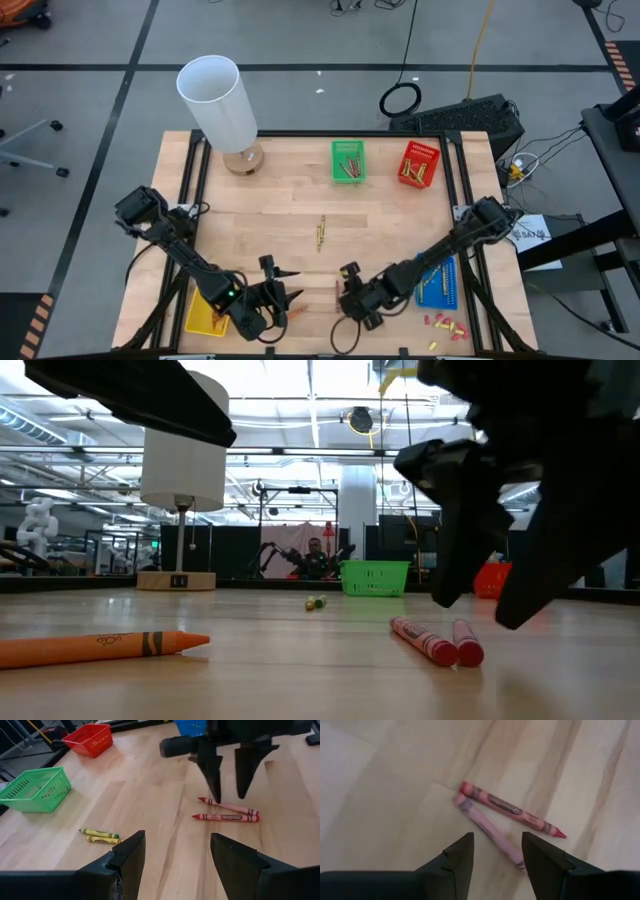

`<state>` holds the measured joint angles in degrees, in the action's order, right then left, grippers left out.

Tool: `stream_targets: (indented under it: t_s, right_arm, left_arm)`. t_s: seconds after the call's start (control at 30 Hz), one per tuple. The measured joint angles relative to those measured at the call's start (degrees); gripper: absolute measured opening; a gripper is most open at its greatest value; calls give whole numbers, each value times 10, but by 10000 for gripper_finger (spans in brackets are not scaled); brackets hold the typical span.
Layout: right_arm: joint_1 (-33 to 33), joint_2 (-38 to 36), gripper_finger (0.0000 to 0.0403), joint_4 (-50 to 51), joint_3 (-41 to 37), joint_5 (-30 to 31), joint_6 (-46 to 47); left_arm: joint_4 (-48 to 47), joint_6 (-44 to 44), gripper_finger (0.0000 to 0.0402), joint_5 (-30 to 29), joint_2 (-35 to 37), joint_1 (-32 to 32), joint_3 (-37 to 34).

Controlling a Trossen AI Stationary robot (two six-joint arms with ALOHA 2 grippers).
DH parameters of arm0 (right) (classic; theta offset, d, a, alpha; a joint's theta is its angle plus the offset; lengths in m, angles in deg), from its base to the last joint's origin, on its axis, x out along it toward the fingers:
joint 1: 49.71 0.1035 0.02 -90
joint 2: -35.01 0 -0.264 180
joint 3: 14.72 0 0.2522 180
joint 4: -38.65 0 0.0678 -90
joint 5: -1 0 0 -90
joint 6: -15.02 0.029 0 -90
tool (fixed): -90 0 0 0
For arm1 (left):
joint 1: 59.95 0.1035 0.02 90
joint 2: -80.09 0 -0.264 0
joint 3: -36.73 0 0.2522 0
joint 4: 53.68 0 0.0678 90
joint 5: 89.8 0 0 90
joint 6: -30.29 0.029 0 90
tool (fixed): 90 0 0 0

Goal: Sort crayons
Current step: Put the red crayon into the green bin

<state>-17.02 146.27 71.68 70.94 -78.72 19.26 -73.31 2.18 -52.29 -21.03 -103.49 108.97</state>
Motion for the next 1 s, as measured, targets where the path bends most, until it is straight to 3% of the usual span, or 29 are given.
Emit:
stream_targets:
  t_s: [0.23, 0.47, 0.83, 1.0]
  right_arm:
    - [-33, 2, 148, 9, 0, -71, -74]
    - [-51, 17, 98, 18, 0, -106, -81]
    - [-45, 21, 10, 61, 1, -125, -80]
    - [-31, 22, 6, 68, 1, -124, -58]
  left_arm:
    - [0, 0, 222, 0, 0, 4, 0]
    - [3, 0, 222, 1, 0, 4, 0]
    - [8, 2, 222, 3, 0, 4, 0]
    - [8, 2, 222, 3, 0, 4, 0]
